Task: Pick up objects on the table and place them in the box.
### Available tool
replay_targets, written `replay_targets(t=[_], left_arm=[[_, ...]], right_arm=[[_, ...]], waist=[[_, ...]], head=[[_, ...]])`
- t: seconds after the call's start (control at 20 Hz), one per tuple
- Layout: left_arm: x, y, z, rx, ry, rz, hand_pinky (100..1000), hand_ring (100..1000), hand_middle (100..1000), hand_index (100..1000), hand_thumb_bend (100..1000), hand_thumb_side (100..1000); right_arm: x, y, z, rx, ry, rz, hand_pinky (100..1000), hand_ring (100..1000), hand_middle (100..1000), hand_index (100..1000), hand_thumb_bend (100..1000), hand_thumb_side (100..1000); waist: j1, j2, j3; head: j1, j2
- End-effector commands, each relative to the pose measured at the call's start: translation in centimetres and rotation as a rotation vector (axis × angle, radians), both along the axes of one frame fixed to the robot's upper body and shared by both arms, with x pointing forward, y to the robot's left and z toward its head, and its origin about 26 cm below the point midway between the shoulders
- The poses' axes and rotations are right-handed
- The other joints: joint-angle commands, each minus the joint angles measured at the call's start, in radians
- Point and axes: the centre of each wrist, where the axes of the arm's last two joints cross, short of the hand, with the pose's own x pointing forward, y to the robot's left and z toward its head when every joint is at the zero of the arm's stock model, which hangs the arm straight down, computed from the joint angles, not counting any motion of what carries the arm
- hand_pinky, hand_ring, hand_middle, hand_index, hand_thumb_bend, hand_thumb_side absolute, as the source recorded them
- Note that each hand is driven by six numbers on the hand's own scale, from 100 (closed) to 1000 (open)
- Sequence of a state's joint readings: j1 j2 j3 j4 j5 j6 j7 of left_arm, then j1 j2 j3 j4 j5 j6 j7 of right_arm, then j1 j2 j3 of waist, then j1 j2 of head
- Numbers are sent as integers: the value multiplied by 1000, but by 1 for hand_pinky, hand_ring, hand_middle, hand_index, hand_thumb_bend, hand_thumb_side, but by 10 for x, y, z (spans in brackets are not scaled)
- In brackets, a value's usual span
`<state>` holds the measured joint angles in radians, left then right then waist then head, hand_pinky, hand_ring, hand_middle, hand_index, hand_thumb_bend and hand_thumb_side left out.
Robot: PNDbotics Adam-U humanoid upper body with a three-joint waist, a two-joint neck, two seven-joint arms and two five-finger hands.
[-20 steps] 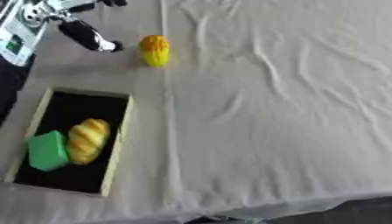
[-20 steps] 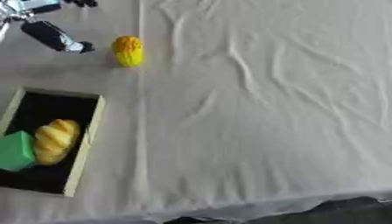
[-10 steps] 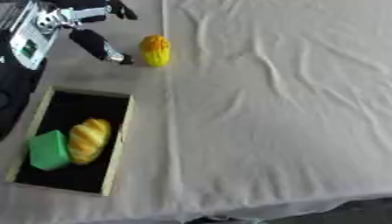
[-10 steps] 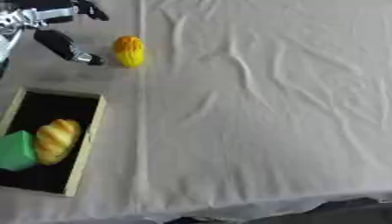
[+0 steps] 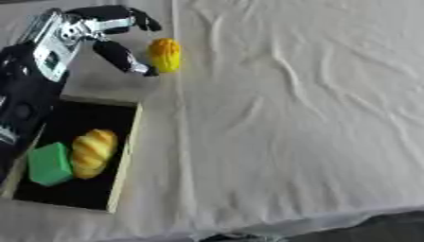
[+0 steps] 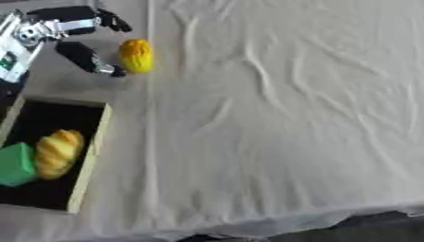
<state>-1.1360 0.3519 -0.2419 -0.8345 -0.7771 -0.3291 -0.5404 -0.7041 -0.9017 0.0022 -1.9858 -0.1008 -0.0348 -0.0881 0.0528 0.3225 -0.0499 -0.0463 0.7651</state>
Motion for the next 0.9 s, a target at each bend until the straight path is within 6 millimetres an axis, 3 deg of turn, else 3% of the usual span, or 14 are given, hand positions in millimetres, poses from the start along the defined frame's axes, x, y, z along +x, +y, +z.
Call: replay_targets(t=[0.05, 0.15, 0.9], left_arm=[[1, 2, 14, -7, -53, 23, 955, 903, 858, 935, 538, 447], [2, 4, 13, -9, -60, 44, 952, 901, 859, 937, 506, 454], [7, 3, 3, -106, -113, 151, 908, 868, 828, 915, 292, 372]], right_arm=[[-6, 1, 8, -17, -26, 7, 954, 877, 734, 862, 100, 431], [-6, 2, 8, -17, -24, 10, 954, 877, 733, 862, 100, 469], [-4, 4, 3, -30, 11, 6, 959, 877, 729, 861, 100, 470]], waist=[[-2, -16, -5], [0, -13, -8], [9, 10, -28]], head=[[8, -3], [9, -5], [25, -25]])
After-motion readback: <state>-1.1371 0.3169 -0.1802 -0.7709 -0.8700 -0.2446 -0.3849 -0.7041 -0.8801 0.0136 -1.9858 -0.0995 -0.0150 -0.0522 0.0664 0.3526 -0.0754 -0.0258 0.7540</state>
